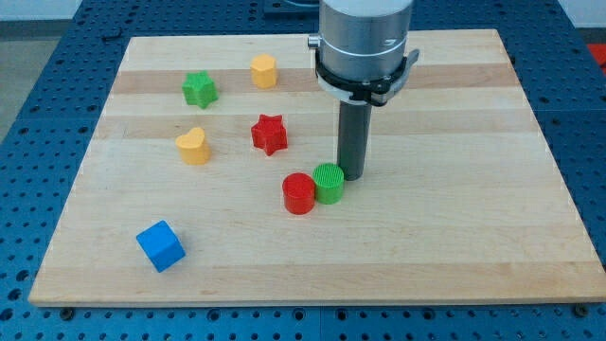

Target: Slide the red star above the green circle

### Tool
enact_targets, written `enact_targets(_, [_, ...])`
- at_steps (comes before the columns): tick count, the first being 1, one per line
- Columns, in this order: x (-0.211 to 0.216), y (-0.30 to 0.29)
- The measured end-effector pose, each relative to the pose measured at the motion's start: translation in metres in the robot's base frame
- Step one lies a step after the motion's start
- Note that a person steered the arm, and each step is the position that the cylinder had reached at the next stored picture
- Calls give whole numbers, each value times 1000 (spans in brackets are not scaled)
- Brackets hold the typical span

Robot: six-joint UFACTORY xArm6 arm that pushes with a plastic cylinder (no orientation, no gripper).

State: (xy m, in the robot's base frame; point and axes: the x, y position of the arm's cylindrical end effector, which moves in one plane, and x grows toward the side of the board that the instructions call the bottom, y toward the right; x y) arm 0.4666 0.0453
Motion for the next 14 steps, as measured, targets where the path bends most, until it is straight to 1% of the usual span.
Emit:
enact_targets(1, [-34,16])
enact_targets(2, [-76,-13])
enact_targets(3, [-97,-65])
enact_targets(5, [-98,-123])
enact_targets(6, [-95,-141])
enact_targets(7, [-76,-142])
enact_targets(9, [-72,-138])
enact_targets(11, [-71,-101])
enact_targets(12, [-61,-76])
enact_targets(14, [-54,-65])
